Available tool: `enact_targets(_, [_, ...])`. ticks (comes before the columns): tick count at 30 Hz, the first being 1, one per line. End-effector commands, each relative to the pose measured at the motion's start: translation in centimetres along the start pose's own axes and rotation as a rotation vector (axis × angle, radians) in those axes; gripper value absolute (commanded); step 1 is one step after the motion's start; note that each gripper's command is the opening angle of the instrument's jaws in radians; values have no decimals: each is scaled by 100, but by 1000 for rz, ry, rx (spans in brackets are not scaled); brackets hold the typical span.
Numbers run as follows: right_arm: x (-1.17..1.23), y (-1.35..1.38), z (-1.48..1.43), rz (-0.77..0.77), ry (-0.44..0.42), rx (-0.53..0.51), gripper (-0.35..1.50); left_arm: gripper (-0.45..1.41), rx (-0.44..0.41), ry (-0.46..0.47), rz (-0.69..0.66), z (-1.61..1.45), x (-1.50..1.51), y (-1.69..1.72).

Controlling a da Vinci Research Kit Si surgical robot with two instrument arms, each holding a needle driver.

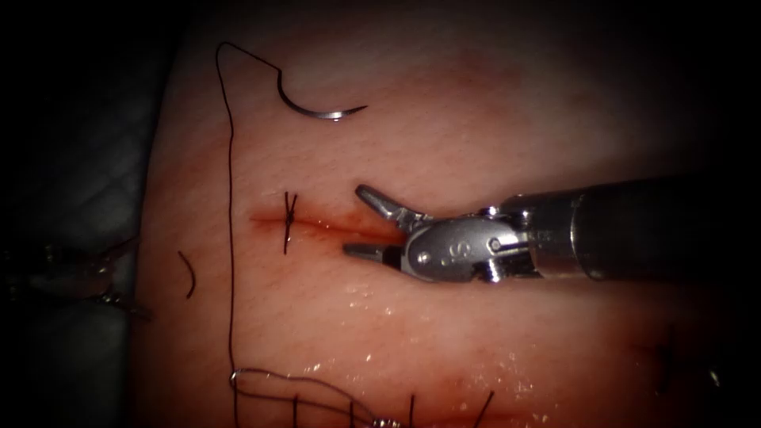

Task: Wound Closure
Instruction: Set the short cut piece of suture down with the left, then grab the needle with the left needle driver.

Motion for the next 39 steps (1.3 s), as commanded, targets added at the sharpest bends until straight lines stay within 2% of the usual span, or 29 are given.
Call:
enact_targets(1, [-2, 6, -1, 5, -10, 2, 128, 56, 5, 18, -10, 7, 9, 0])
enact_targets(5, [-2, 29, -17, 20, -35, 6, 128, 51, 35, 76, -4, 5, 48, -6])
enact_targets(8, [-3, 47, -31, 28, -64, 8, 128, 32, 36, 88, 24, 9, 80, -14])
enact_targets(11, [-5, 60, -43, 32, -88, 6, 130, 32, 42, 98, 28, 17, 108, -24])
enact_targets(15, [-11, 74, -57, 32, -120, 17, 130, 41, 84, 107, 57, 45, 154, -43])
enact_targets(21, [-12, 78, -60, 30, -132, 37, 130, 37, 104, 92, 123, 93, 187, -60])
enact_targets(25, [-14, 81, -65, 26, -145, 50, 130, 34, 96, 60, 152, 120, 191, -77])
enact_targets(35, [-20, 93, -78, 35, -190, 44, 130, 34, 97, -20, 169, 163, 191, -115])
enact_targets(39, [-20, 93, -78, 35, -193, 46, 130, 34, 76, -65, 187, 179, 187, -118])
